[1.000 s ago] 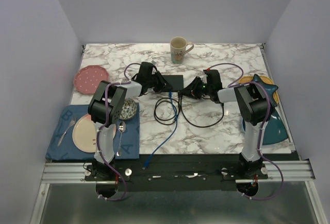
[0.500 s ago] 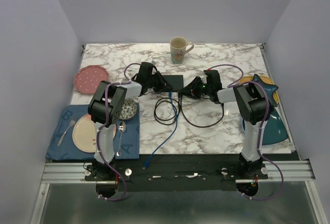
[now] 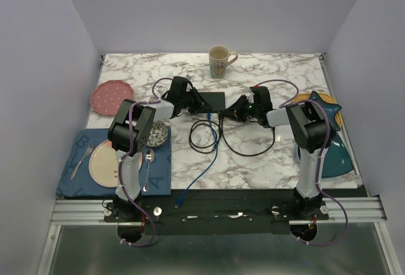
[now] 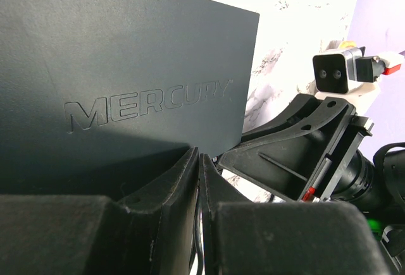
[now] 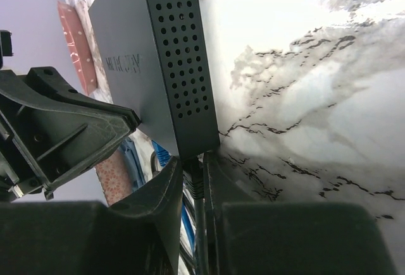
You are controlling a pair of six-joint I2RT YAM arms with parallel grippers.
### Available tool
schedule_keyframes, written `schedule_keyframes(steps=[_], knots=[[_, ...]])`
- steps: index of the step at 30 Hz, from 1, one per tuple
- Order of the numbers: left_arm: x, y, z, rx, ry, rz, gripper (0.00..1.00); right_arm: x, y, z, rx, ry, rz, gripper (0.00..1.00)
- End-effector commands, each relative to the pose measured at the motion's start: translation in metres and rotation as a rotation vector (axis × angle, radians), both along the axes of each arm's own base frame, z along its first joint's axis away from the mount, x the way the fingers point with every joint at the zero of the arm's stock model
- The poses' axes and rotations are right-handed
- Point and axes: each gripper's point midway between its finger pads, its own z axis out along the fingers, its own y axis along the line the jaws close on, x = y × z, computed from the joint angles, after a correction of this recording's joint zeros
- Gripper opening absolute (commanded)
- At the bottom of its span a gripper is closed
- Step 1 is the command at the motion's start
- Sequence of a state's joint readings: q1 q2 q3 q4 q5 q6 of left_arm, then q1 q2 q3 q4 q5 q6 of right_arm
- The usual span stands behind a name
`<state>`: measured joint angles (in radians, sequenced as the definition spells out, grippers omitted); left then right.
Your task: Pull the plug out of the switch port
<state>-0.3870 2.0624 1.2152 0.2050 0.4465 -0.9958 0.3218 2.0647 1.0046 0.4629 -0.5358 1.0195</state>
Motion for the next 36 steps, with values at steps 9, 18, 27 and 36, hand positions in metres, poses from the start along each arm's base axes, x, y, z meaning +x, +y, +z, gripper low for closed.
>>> schedule_keyframes(steps=[9,18,27,36], knots=[[-0.041,0.005,-0.026,0.034,0.138,-0.019,0.20,-0.005,-0.007,-0.014,-0.103,-0.014,0.017,0.01],[-0.056,-0.012,-0.037,0.045,0.163,-0.047,0.21,-0.005,-0.010,-0.013,-0.143,-0.025,0.037,0.01],[-0.039,-0.015,-0.040,0.045,0.174,-0.007,0.21,-0.021,-0.006,-0.016,-0.180,-0.028,0.115,0.01],[-0.033,-0.015,-0.036,0.038,0.172,0.016,0.21,-0.046,-0.006,-0.017,-0.215,-0.021,0.148,0.01]])
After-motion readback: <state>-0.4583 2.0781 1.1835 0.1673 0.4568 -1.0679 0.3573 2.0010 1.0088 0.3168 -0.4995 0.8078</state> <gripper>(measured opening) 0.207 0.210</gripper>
